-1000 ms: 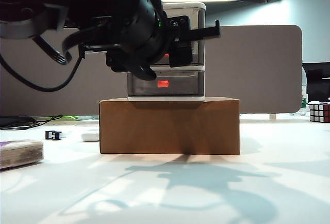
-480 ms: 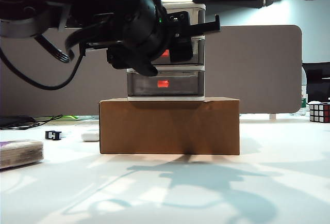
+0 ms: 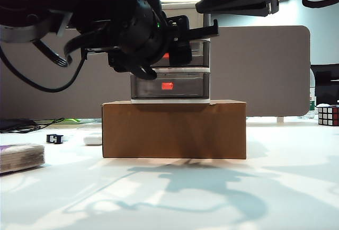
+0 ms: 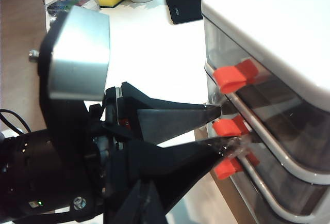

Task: Open the second layer of the drawer on the table, pick up a pack of napkins on the table and put it in, and finally close the drawer.

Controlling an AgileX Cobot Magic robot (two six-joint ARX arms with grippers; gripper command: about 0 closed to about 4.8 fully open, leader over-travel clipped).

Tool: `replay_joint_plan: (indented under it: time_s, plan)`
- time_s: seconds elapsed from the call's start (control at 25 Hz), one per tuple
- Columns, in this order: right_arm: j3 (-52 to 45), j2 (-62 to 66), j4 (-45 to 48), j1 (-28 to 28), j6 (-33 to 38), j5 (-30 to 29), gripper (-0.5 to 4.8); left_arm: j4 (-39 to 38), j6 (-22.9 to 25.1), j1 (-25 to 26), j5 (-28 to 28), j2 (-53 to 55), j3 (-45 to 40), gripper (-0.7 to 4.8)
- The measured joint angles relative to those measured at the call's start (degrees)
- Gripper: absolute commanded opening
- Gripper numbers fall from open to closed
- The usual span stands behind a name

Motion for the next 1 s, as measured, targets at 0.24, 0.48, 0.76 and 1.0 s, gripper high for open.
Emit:
replay_joint_plan:
  time_s: [0.24,0.48,0.76,1.0]
  plan:
    - [0.0,0.0,0.0,0.0,0.0,0.0,-0.05,0.0,0.0,0.0,2.3,0.0,0.0,1.74]
    - [0.0,0.0,0.0,0.0,0.0,0.0,-0.05,0.0,0.0,0.0,2.3,0.0,0.0,1.08]
    - [0.0,0.1,5.9,0.0,-0.2,3.9,-0.05,0.0,0.0,0.1,2.3,0.0,0.1,1.08]
    - [4.6,7.1,7.9,-0.1,0.5,3.2,-0.05,0.0,0.0,0.1,2.3,0.0,0.1,1.08]
